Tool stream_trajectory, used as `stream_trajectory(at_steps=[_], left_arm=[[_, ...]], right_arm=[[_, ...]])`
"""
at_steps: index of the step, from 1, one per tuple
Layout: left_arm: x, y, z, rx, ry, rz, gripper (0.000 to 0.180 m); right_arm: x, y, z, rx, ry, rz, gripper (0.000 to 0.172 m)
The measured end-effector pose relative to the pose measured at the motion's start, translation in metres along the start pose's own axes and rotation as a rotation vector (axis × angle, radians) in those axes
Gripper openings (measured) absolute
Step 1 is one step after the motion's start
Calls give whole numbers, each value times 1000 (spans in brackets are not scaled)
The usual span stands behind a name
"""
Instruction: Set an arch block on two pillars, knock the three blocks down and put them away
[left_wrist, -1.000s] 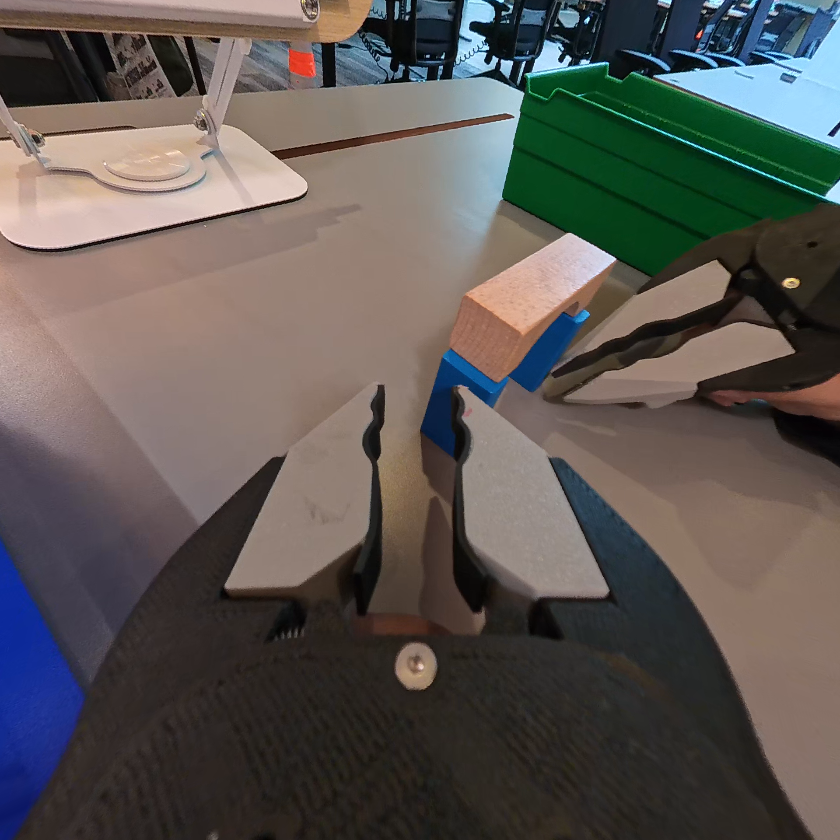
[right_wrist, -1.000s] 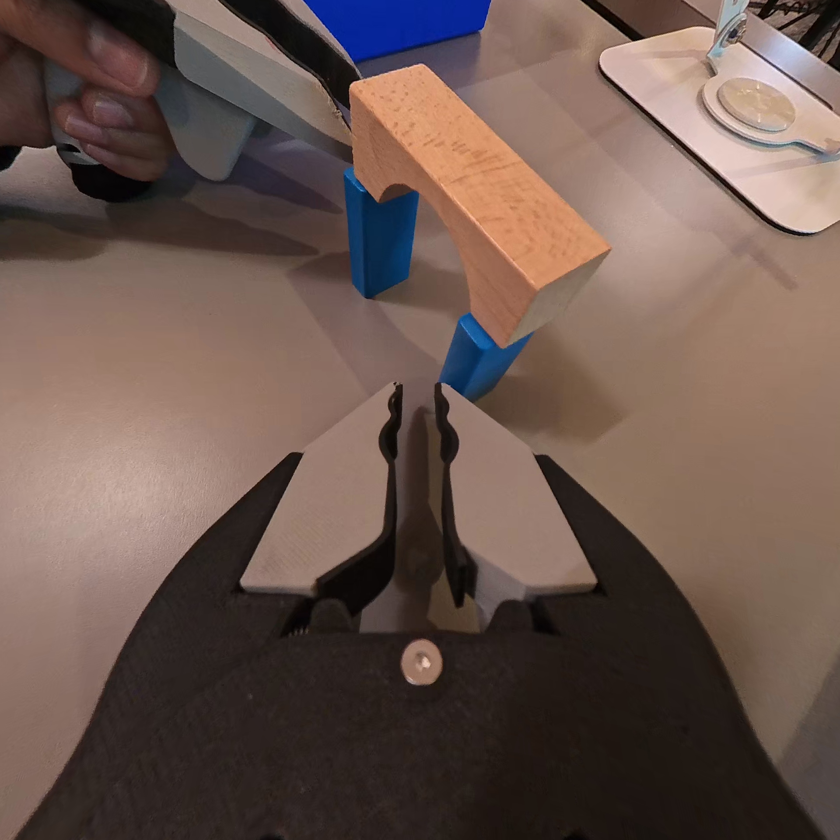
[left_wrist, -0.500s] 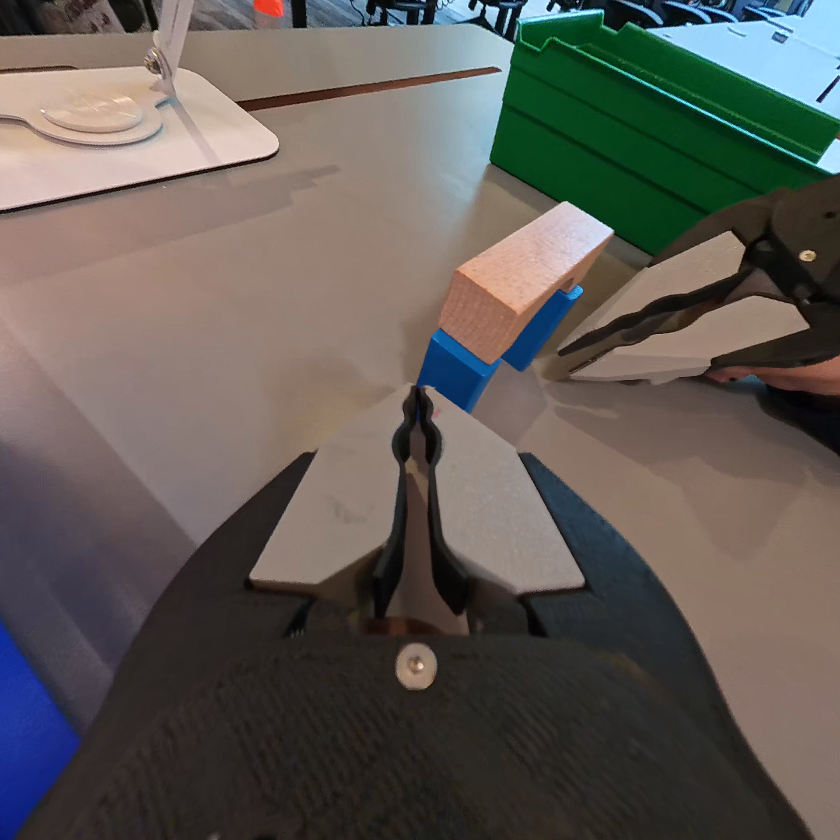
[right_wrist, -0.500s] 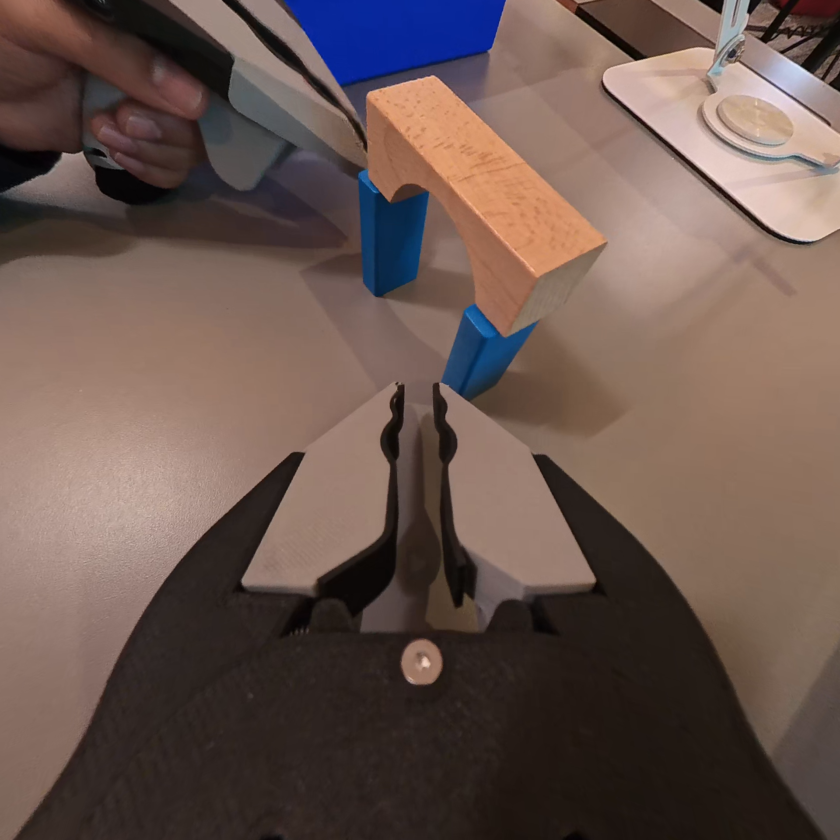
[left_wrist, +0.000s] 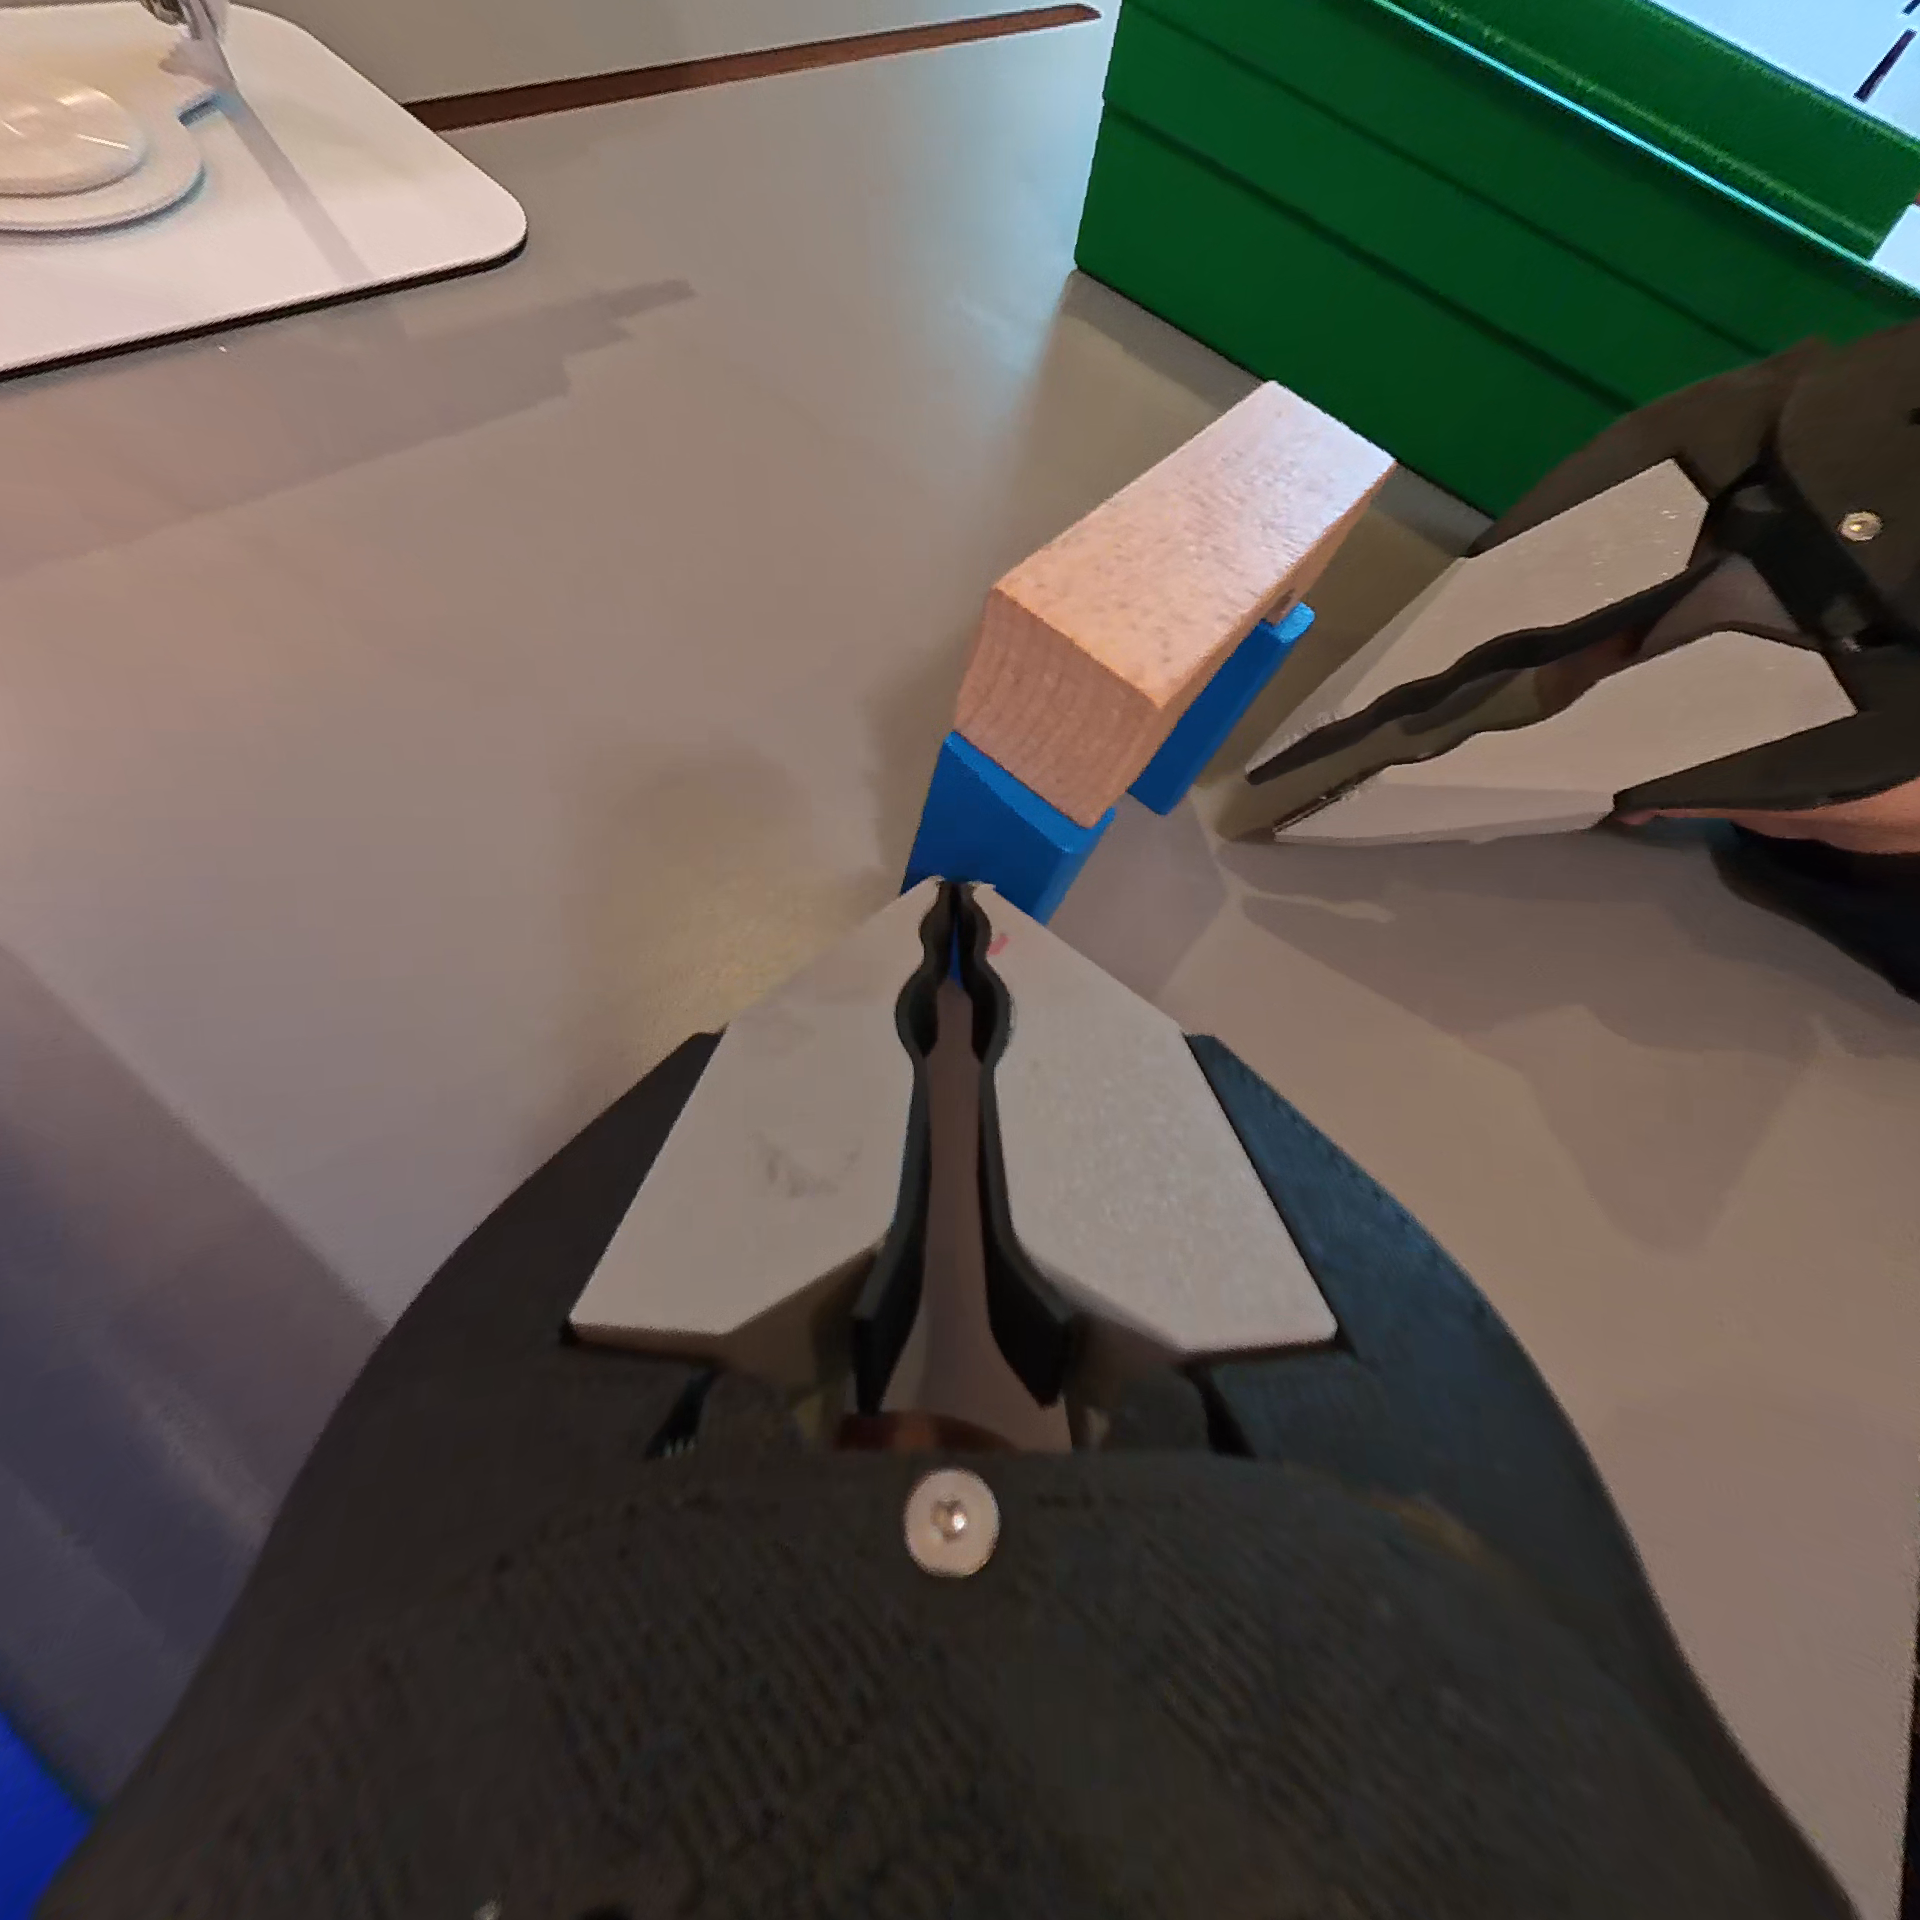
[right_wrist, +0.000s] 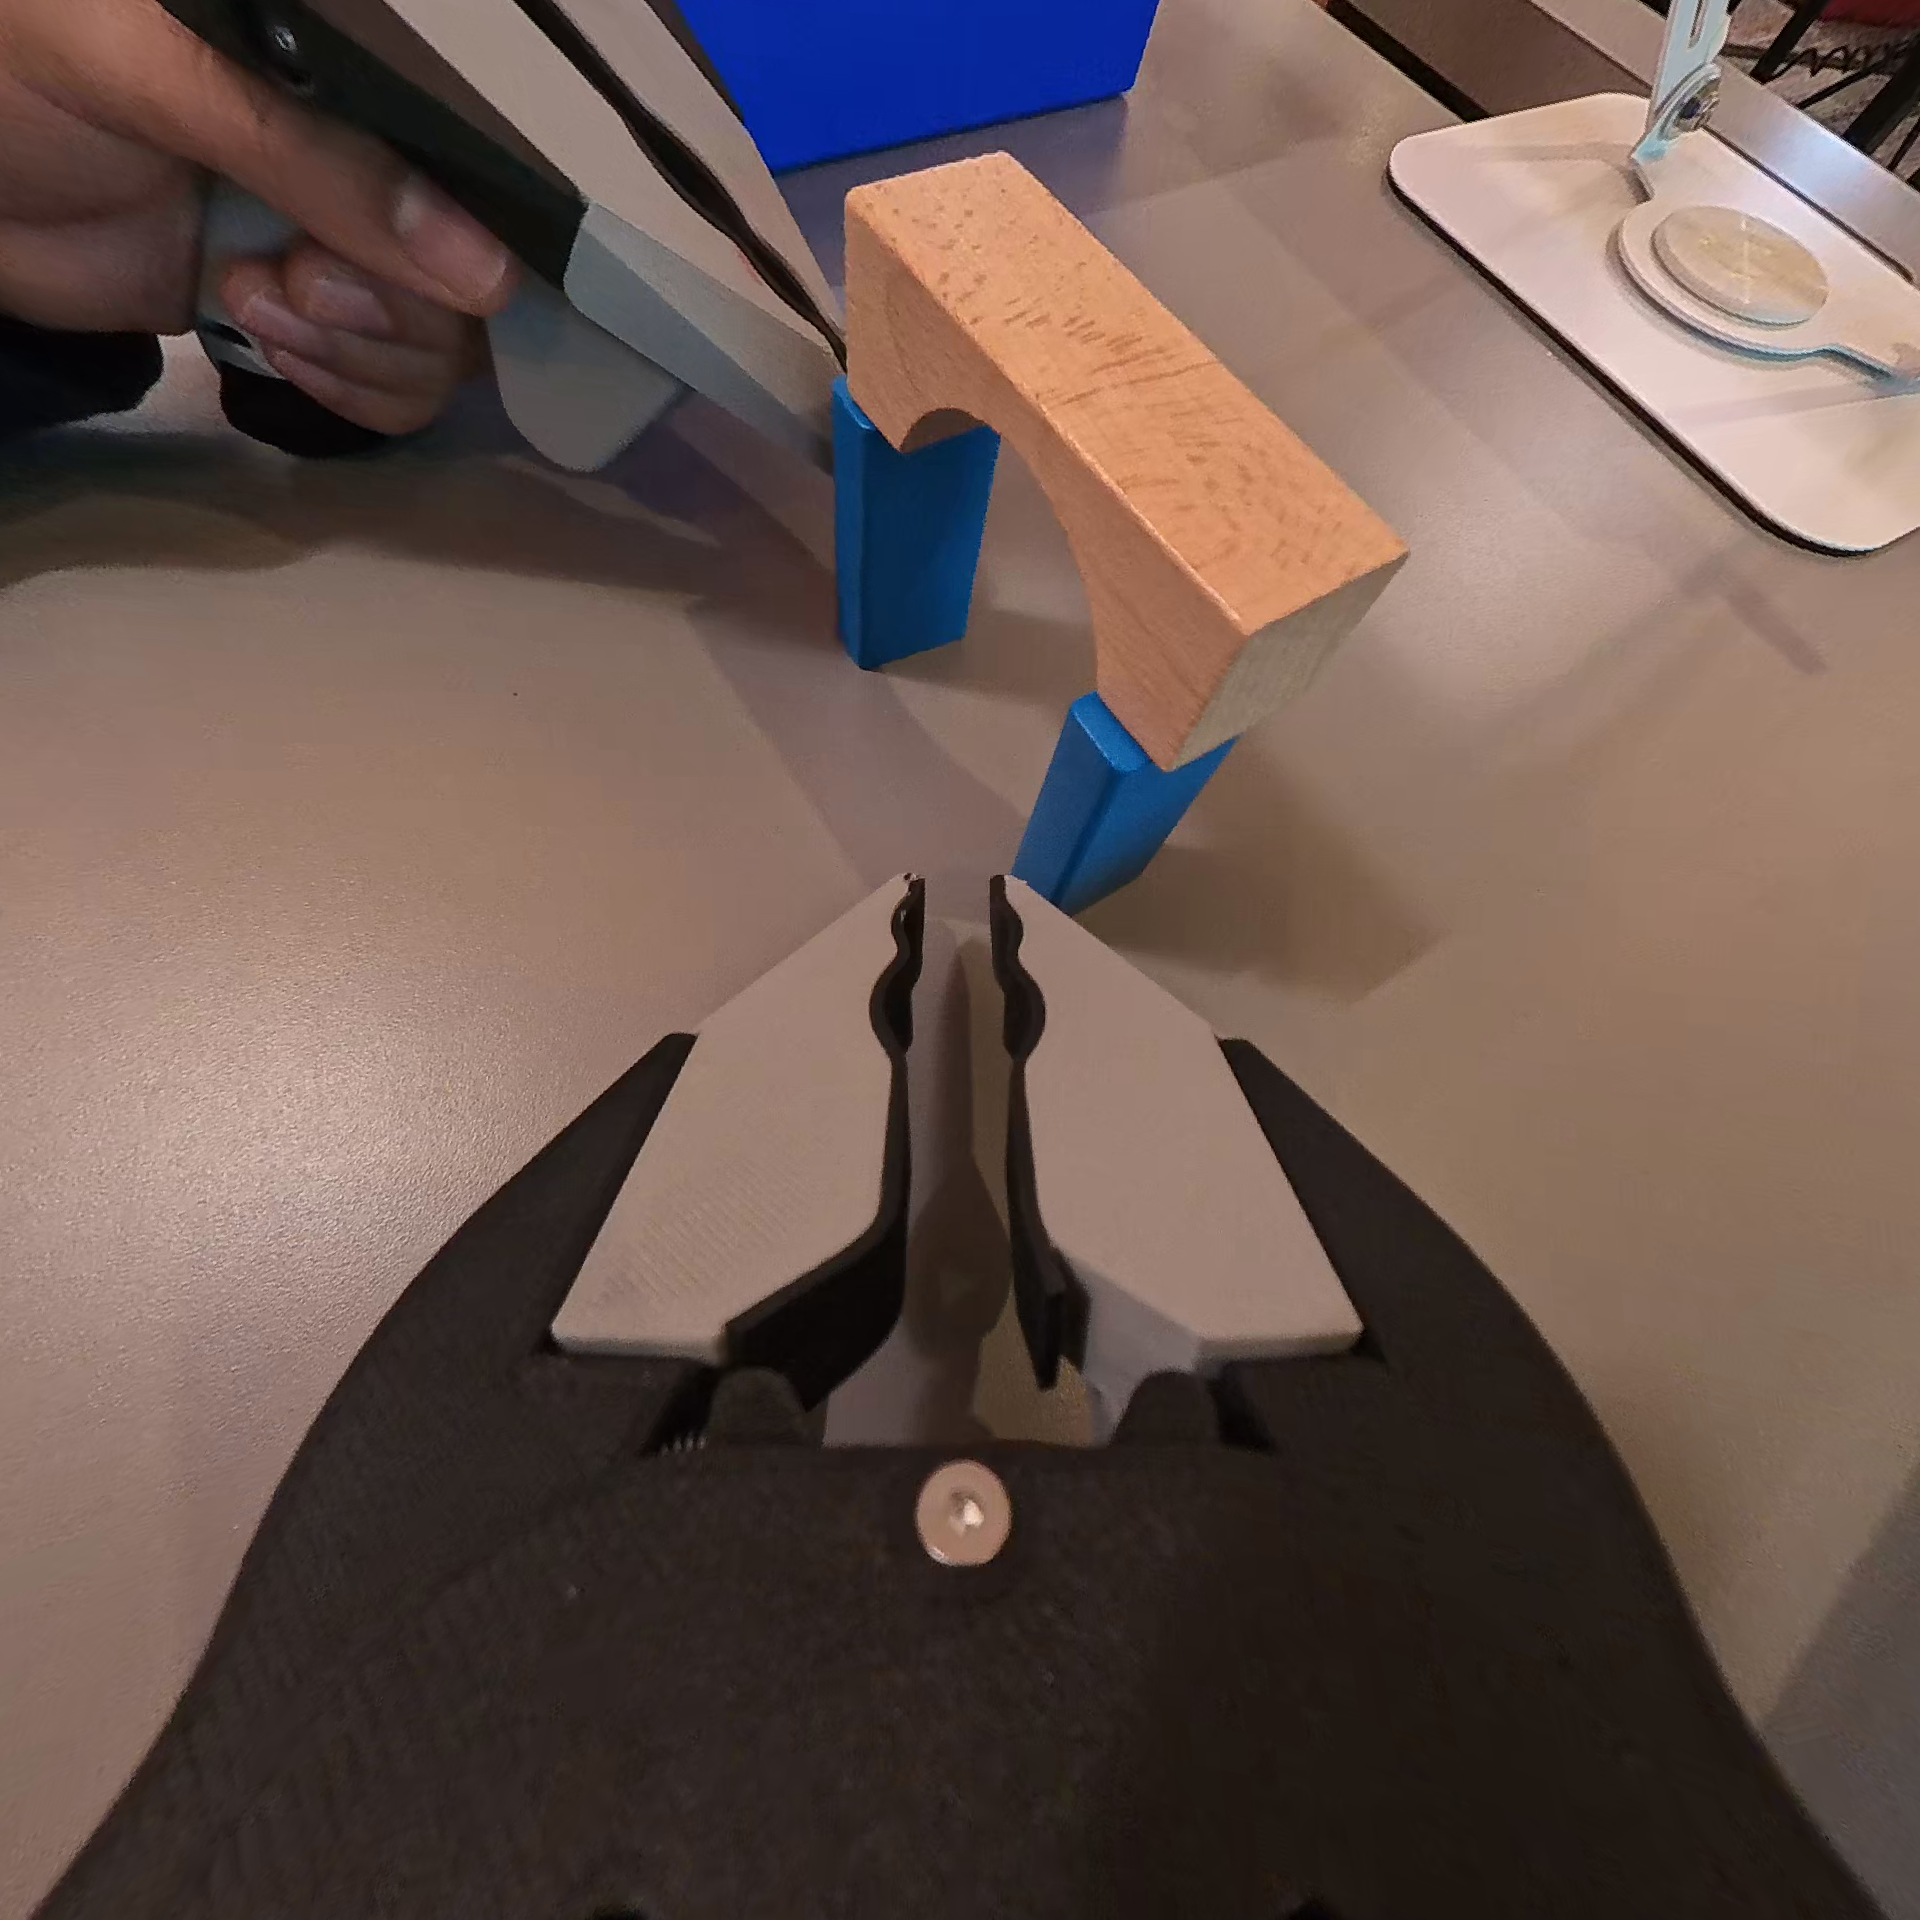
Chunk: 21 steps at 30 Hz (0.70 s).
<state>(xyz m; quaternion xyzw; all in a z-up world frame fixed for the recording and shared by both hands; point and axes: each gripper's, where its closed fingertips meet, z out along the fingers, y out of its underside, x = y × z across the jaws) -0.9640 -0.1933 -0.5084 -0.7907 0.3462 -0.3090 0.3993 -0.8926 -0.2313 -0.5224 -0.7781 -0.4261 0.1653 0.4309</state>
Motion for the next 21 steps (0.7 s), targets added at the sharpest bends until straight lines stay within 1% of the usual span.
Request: stream_trajectory(at_steps=[16, 19, 21], left_arm=[[5, 2, 0, -10, 13, 2, 0], [5, 2, -1, -4, 17, -5, 0], [5, 2, -2, -2, 18, -8, 0]], right_arm=[[0, 1, 0, -6, -3, 2, 10], [-1, -4, -1, 24, -6, -2, 9], [-9, -13, -3, 76, -49, -8, 10]])
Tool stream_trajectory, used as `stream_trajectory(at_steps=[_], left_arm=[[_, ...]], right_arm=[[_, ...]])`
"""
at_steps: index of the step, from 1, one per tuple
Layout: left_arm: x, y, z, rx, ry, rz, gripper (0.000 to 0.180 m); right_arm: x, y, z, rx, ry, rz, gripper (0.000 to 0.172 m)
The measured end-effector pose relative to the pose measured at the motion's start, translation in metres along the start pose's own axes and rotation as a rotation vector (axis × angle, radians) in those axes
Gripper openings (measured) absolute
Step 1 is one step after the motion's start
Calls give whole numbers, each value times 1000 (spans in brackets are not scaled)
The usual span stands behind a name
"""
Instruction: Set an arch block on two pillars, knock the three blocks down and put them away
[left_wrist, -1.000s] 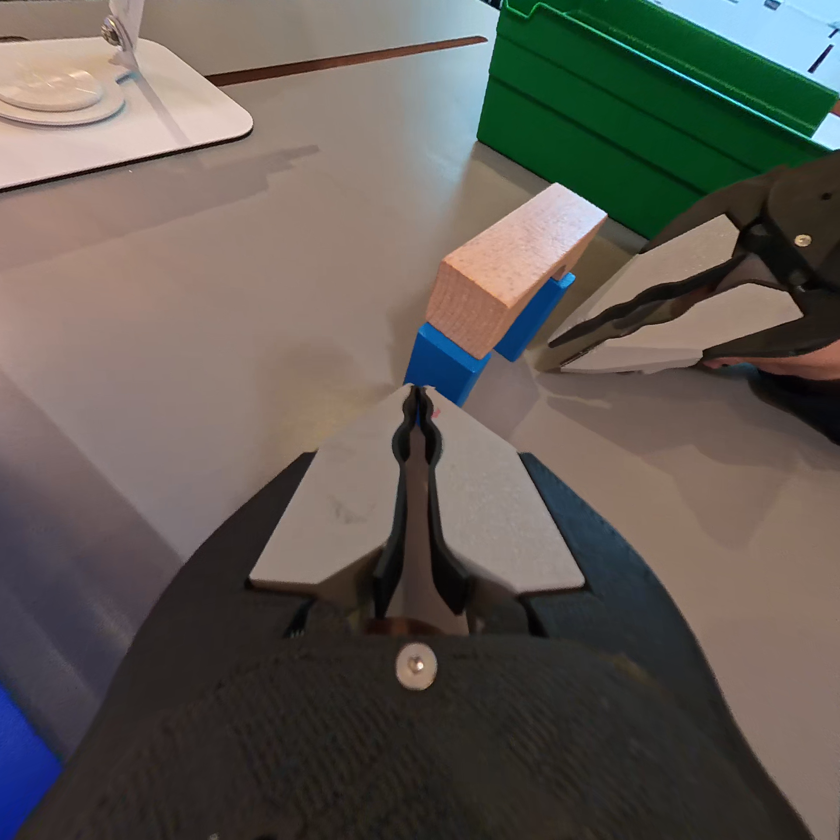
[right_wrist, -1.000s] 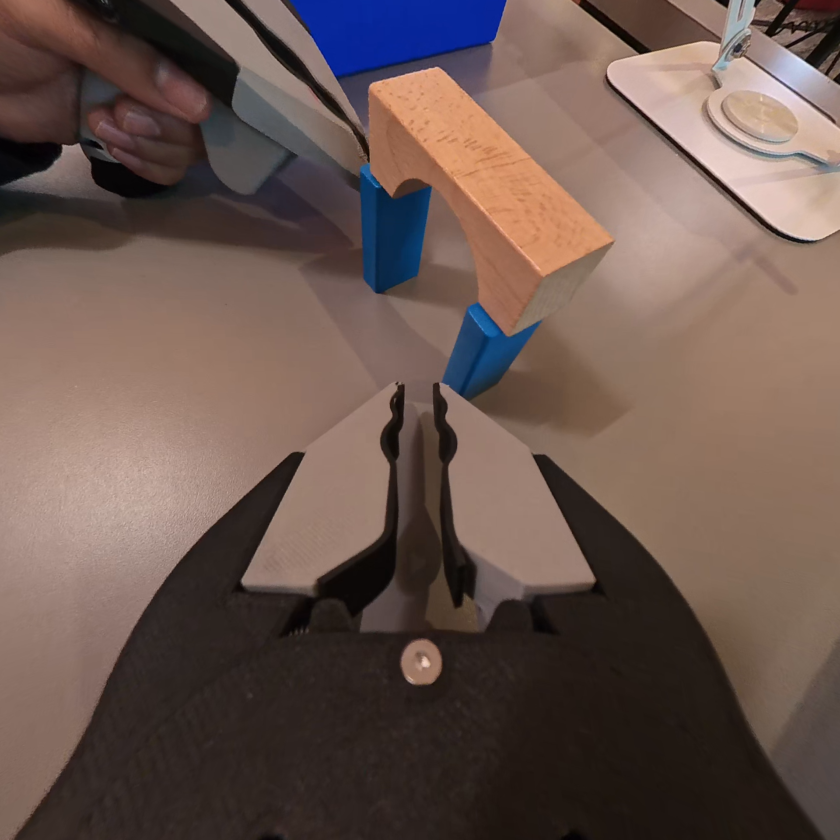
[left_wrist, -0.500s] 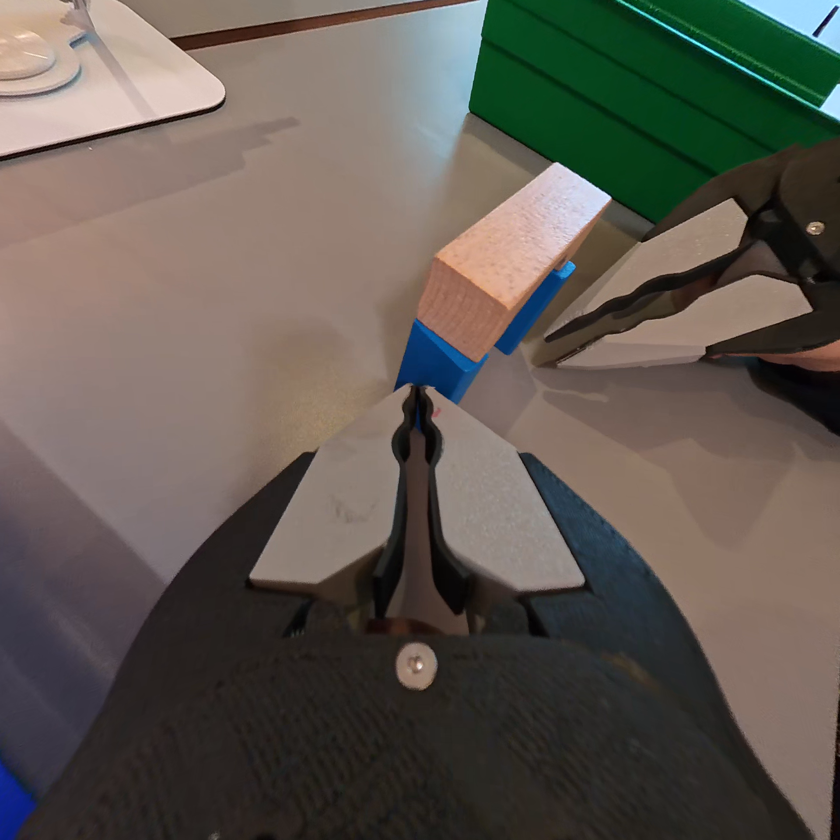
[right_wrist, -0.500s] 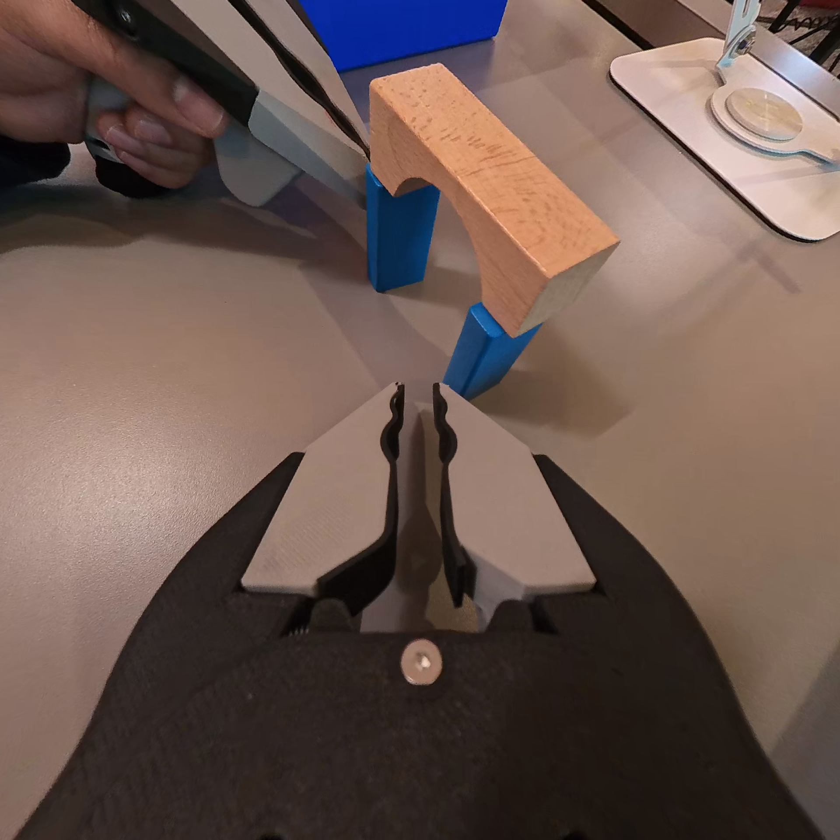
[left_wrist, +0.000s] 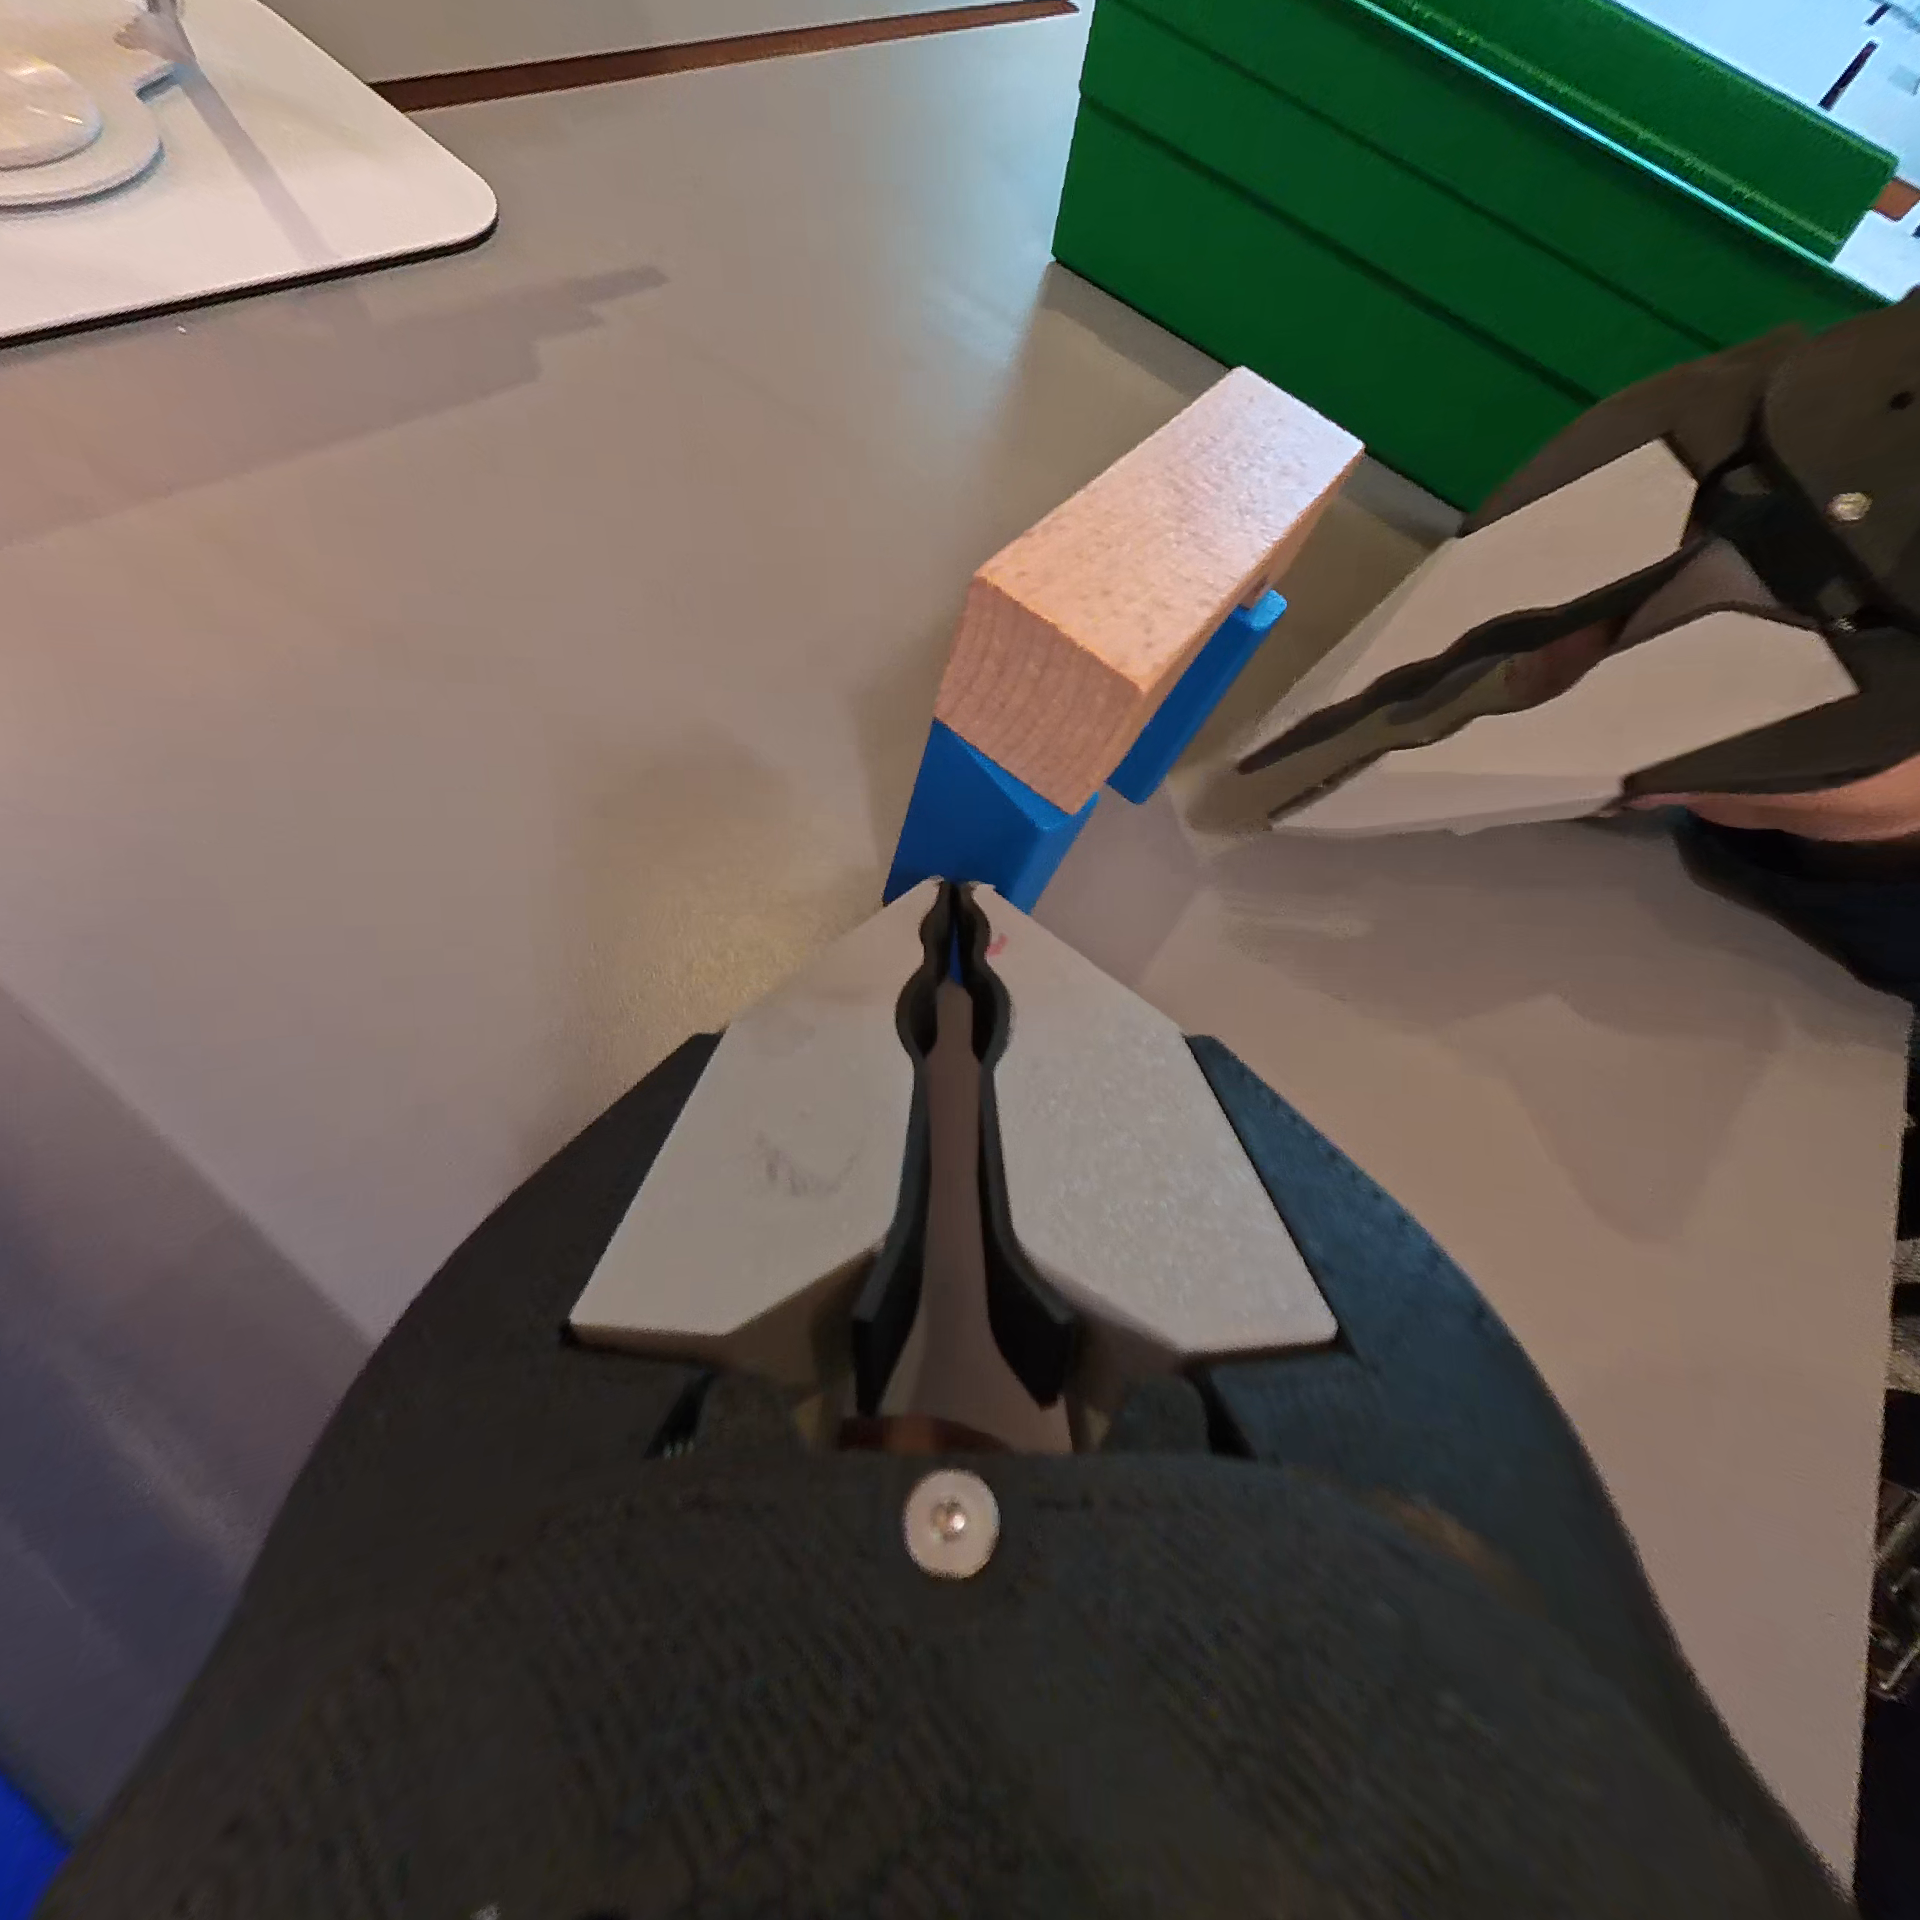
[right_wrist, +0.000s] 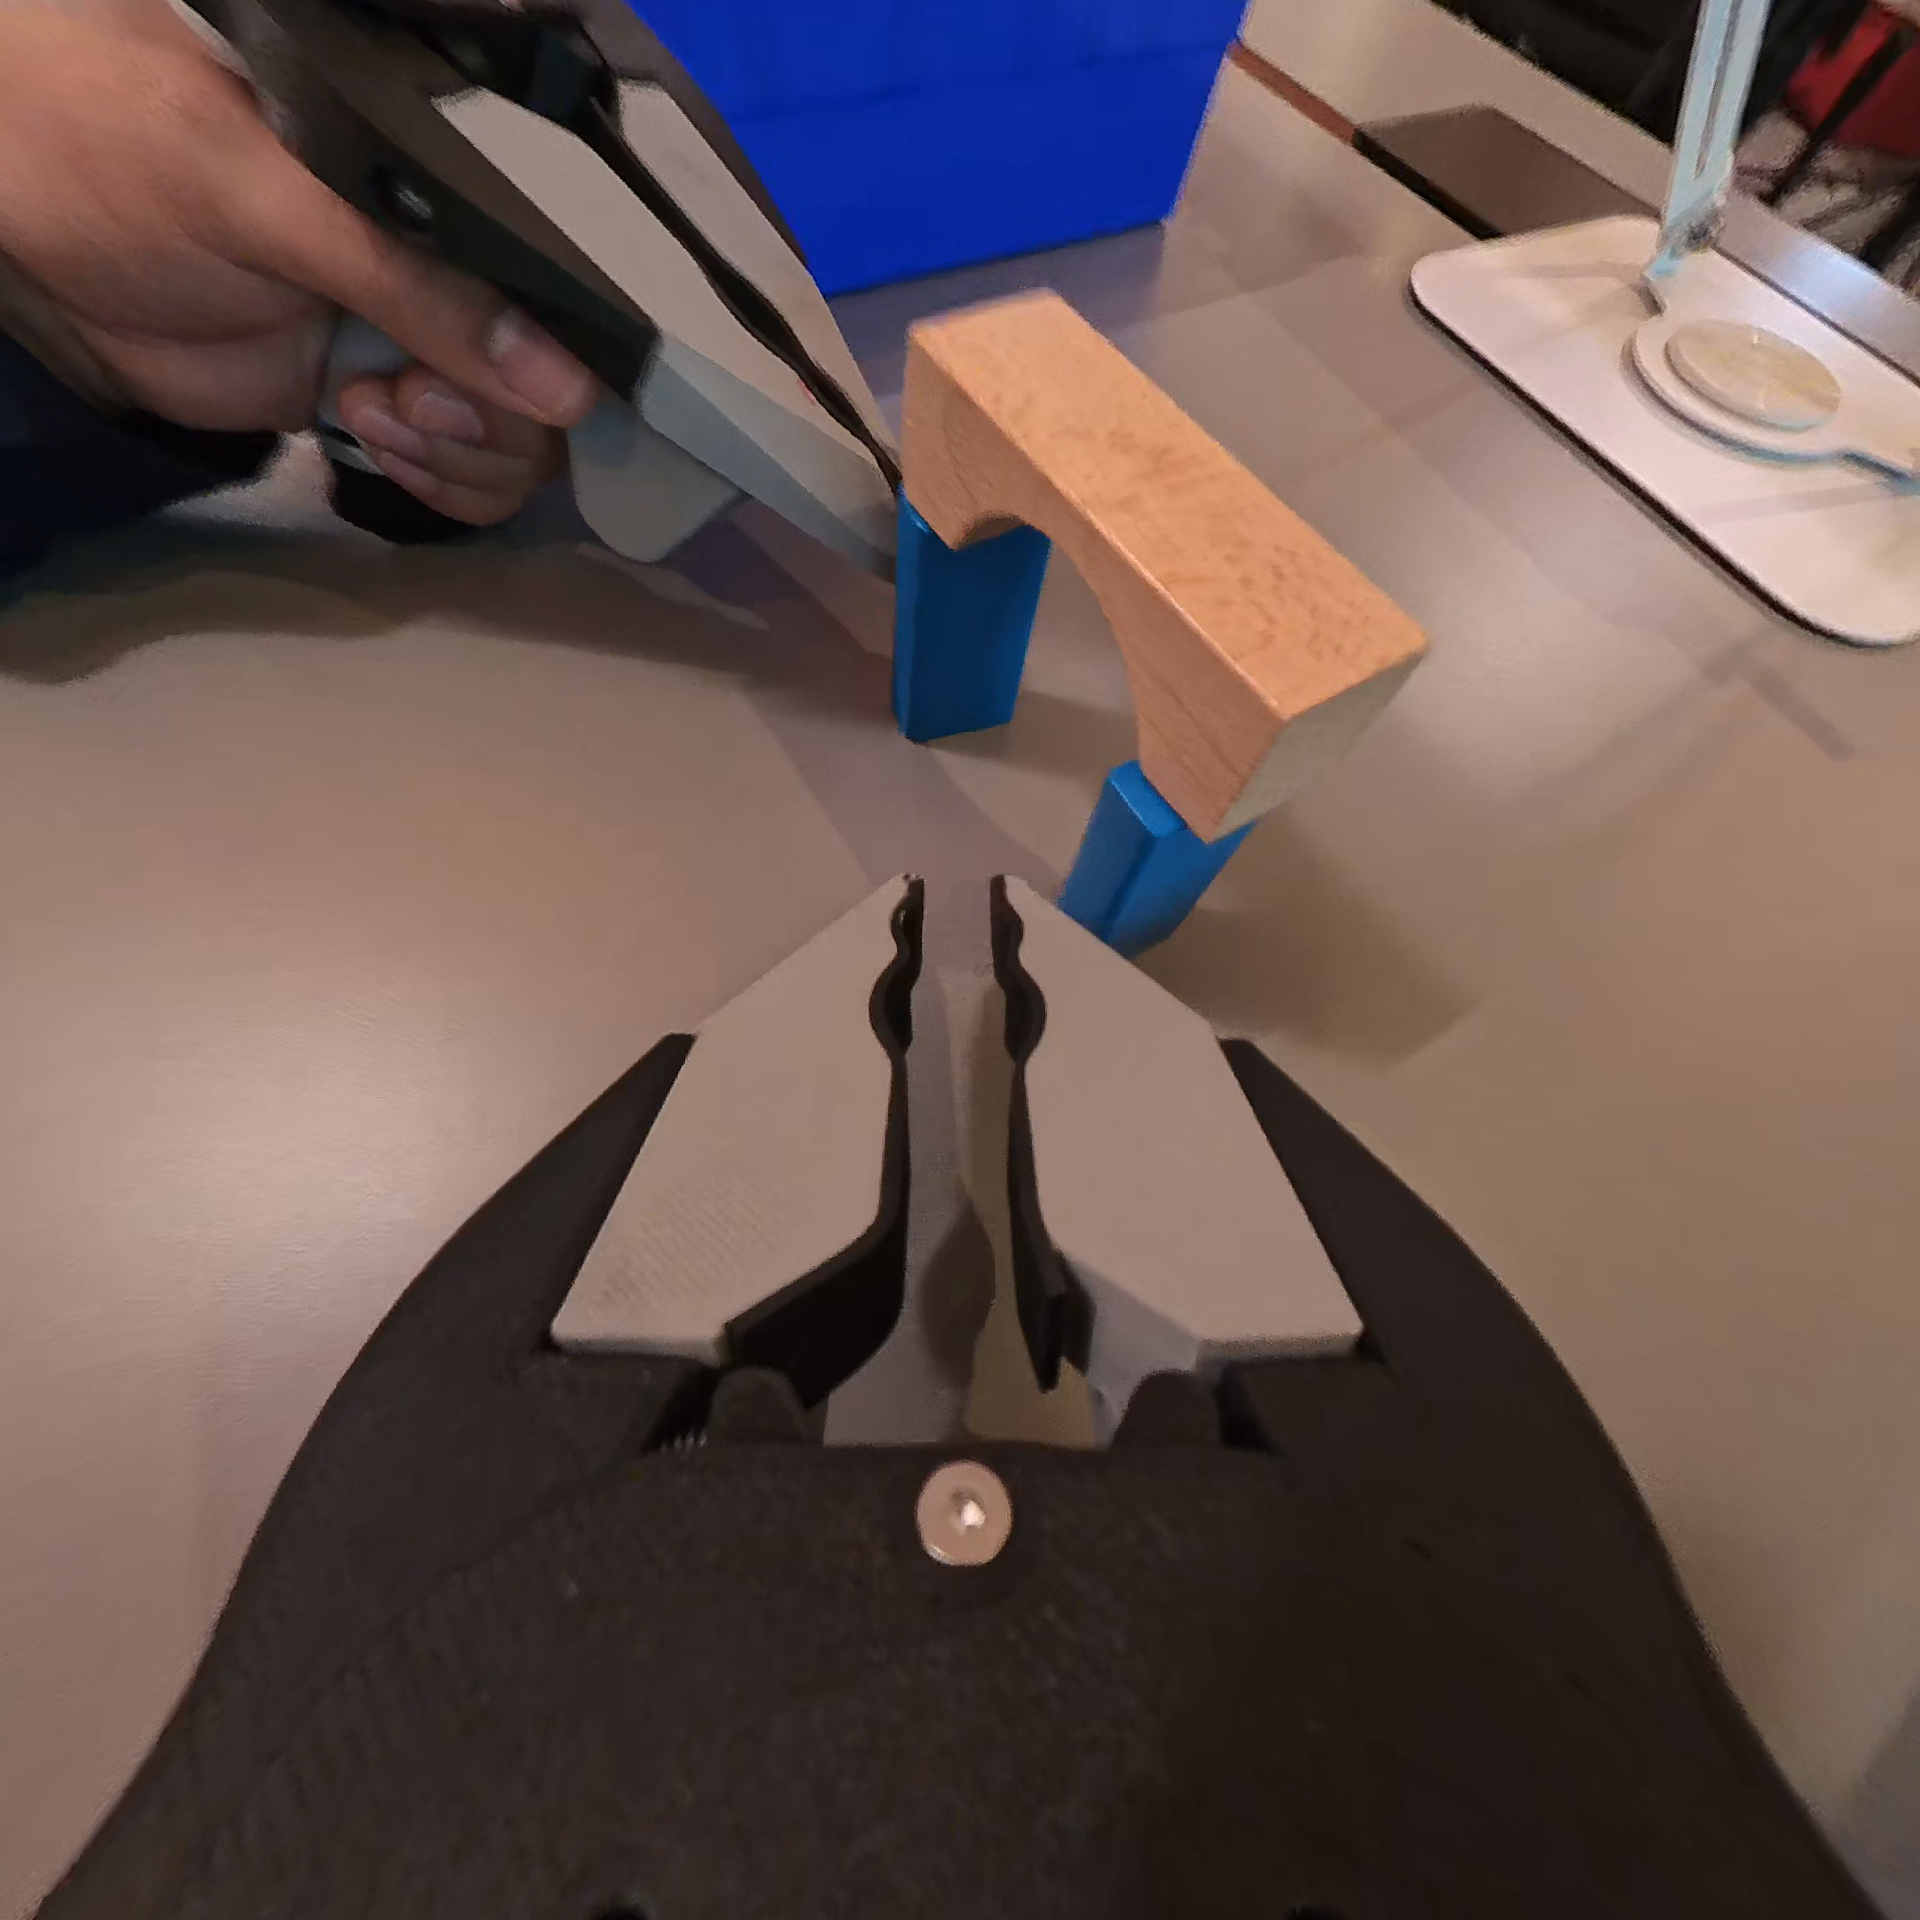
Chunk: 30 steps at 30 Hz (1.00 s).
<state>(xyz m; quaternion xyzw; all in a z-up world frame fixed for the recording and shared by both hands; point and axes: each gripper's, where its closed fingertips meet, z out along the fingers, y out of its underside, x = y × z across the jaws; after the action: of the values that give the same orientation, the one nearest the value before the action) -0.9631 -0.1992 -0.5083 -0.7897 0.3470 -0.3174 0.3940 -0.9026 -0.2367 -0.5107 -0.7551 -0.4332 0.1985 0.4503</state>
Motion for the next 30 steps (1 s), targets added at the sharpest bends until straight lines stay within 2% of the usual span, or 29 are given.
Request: stream_trajectory(at_steps=[2, 6, 16, 25, 30], left_arm=[[1, 1, 0, -2, 6, -2, 0], [4, 2, 0, -11, 18, 8, 0], [7, 4, 1, -22, 37, 13, 0], [-17, -6, -1, 31, -39, -65, 0], [-18, -6, 7, 5, -41, -49, 0]], right_arm=[[-6, -8, 0, 39, -15, -24, 8], [-4, -2, 5, -9, 29, -75, 9], [-2, -2, 4, -3, 31, -59, 10], [-5, -1, 5, -11, 25, -70, 10], [-5, -1, 5, -13, 25, -74, 10]])
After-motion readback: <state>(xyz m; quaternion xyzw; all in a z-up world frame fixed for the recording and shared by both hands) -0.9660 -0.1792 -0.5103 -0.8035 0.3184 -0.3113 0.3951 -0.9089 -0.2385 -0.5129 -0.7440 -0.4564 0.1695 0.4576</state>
